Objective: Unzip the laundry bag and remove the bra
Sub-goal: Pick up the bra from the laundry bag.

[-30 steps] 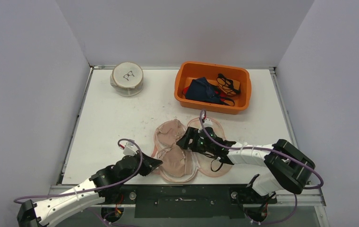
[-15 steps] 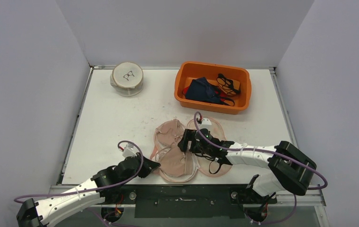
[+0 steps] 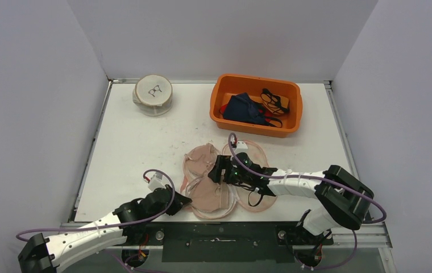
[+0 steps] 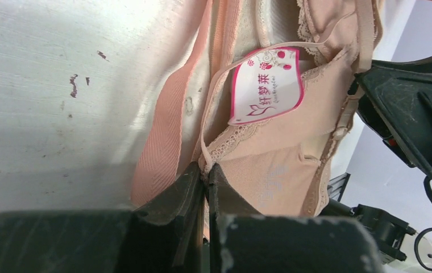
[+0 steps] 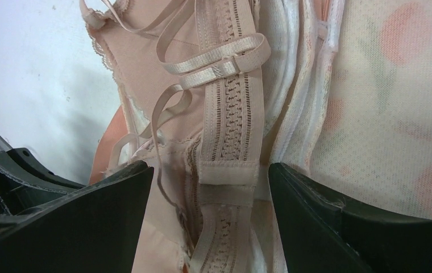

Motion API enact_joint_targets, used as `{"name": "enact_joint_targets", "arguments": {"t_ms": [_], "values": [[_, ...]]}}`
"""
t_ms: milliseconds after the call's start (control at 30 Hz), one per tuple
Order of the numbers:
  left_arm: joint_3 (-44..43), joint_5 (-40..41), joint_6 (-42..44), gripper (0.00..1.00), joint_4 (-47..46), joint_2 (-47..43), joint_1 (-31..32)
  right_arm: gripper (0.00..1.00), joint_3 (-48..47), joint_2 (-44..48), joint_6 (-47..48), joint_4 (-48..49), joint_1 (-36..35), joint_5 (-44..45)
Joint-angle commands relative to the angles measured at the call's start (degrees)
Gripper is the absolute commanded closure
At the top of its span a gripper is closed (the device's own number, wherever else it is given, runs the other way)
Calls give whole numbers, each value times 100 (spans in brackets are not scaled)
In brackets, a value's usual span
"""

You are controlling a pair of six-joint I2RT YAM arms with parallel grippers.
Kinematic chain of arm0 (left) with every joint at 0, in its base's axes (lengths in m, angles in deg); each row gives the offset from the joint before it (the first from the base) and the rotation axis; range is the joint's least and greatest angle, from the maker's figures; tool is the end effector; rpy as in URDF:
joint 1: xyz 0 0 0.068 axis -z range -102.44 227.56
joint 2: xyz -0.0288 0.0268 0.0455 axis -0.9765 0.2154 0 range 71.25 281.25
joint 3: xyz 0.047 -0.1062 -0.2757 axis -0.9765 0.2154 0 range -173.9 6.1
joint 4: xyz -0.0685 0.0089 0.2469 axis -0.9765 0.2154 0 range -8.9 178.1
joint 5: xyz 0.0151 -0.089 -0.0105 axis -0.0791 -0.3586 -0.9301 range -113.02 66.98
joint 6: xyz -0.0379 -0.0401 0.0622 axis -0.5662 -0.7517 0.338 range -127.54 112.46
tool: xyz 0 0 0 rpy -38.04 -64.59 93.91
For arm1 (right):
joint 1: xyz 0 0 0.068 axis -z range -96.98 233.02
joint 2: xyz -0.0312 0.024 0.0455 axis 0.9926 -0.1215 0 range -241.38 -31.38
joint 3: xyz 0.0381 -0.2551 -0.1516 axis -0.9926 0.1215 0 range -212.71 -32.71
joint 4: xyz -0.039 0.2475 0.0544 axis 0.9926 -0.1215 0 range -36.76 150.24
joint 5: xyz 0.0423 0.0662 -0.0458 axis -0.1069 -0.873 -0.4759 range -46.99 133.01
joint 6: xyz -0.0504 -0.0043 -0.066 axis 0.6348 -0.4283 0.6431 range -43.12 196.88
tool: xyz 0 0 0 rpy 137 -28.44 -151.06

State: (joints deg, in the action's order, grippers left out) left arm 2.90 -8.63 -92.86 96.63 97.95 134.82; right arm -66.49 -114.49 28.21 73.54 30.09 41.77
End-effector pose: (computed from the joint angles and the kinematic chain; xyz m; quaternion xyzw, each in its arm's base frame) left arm 0.0777 -0.0875 0.1129 -0.2694 0.8558 -0.3681 0.2440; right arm 0.1828 0.2444 0.1736 -0.0381 0.8903 0.3576 0.2792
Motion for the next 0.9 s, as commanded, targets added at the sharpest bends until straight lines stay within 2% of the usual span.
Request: {"name": "enact_joint_targets", "arguments": {"t_ms": [0, 300, 500, 867], "values": [[-185, 72, 157, 100, -286, 182, -14, 24, -130, -139, -171, 474, 78, -382], [-397, 116, 328, 100, -258, 362, -20, 21, 84, 549, -245, 425, 182, -312], [-427, 76, 350, 100, -415, 592, -24, 21, 25, 662, -291, 294, 186, -326], [-511, 39, 404, 100, -594, 836, -16, 20, -118, 294, -386, 1, 191, -318]]}}
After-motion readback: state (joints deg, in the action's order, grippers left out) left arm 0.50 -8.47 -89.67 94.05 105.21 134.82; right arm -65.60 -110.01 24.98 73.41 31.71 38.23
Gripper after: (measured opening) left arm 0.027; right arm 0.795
